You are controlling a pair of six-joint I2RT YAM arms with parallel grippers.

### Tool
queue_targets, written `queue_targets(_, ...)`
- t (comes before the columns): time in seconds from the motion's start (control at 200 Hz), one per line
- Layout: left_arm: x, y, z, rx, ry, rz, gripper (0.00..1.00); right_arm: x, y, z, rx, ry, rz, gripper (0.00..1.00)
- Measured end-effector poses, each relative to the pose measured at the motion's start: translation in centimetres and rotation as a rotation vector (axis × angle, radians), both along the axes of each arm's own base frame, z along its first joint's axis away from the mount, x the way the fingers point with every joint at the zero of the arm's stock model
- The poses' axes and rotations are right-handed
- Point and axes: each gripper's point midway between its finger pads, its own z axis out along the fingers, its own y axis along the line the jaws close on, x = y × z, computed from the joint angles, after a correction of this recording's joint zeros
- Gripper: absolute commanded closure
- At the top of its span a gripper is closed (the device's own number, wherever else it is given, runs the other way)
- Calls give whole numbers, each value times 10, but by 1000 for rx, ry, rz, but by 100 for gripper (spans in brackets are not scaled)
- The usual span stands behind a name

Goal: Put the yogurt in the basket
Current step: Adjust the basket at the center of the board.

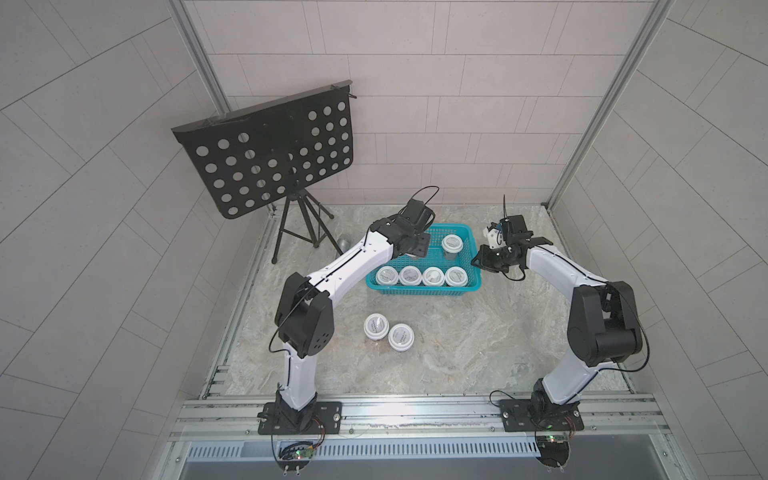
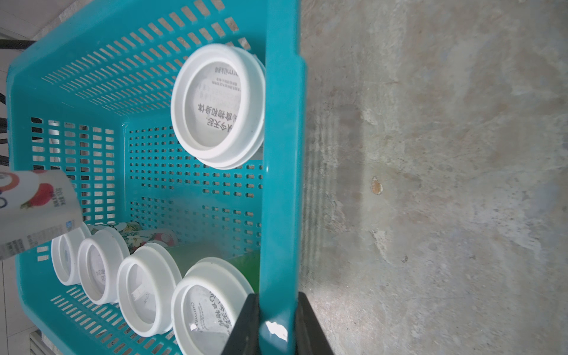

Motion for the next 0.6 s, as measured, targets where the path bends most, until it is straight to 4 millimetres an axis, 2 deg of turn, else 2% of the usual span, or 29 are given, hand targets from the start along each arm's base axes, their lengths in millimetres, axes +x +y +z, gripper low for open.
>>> queue_targets(0.19,20,-13,-22,-9,17,6,35,0,1,0,0,0,1,79)
queue_targets(0.365,31,-27,-39,-33,42,-4,35,0,4,0,4,2,6,79)
queue_targets(0.6,47,-40,-50,-43,35,-4,35,0,10,-1,10,0,19,79)
